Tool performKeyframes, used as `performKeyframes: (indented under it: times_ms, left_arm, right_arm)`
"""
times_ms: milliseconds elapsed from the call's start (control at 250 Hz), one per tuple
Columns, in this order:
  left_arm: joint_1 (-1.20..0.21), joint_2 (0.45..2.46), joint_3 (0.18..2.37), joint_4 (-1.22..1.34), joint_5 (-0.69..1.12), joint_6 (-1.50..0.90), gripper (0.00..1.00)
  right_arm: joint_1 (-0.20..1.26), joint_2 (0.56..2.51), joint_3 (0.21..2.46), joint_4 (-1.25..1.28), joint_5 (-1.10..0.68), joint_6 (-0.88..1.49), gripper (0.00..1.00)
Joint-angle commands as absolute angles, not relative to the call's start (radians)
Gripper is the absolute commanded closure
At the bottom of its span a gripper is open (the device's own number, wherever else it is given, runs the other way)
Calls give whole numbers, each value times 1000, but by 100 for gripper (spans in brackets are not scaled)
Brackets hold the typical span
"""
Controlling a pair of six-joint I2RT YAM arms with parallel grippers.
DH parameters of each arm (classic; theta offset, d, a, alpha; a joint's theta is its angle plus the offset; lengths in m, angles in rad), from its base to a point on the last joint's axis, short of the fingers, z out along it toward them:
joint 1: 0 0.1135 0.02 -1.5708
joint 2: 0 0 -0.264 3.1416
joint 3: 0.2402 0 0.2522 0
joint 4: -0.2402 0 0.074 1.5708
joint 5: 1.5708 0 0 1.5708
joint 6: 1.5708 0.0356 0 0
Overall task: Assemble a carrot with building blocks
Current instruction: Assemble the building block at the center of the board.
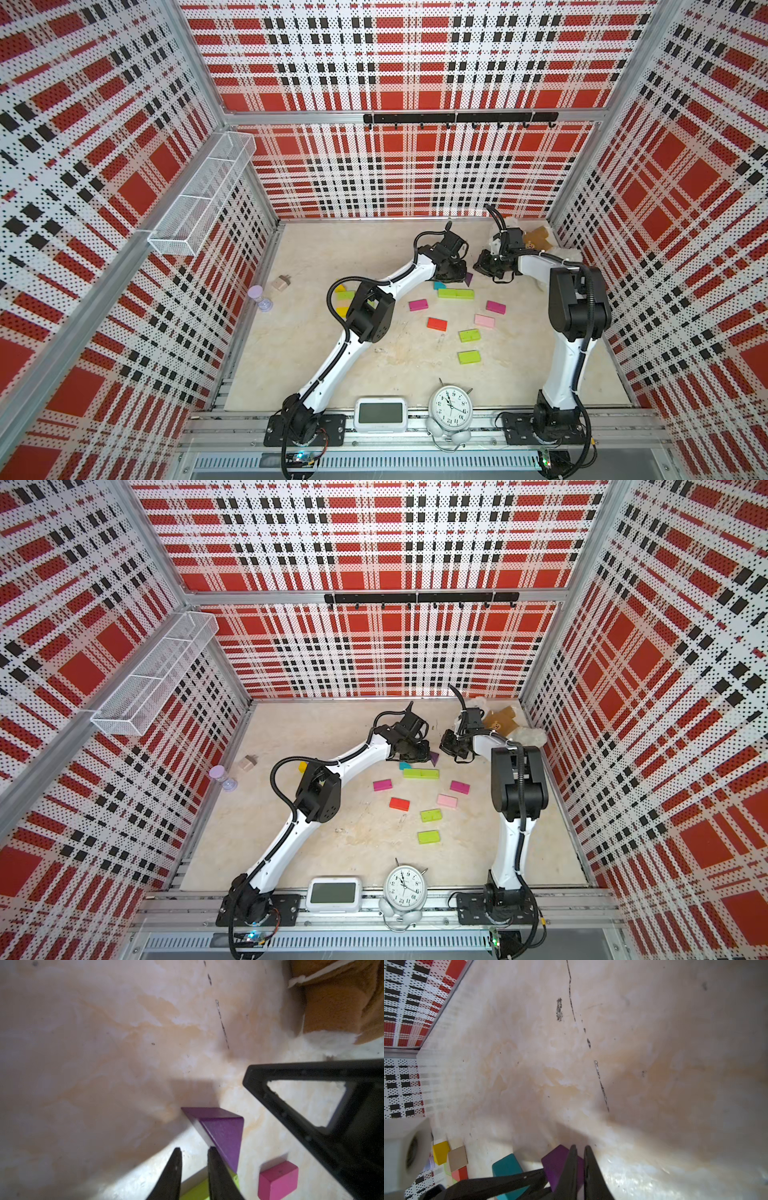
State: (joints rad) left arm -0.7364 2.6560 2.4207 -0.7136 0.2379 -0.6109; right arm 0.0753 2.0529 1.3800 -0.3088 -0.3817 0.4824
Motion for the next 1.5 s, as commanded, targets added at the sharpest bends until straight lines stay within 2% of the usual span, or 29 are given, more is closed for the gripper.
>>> performKeyframes:
  times_ms: [0,1497]
  left_arm:
    - [-736,2677,2450,-739,240,-624,74]
    - [-748,2726,2507,-745,251,-630,73]
  right_arm:
    - [86,2068,1390,-274,-390,462,89]
    - [109,1997,1278,-239,-387,494,90]
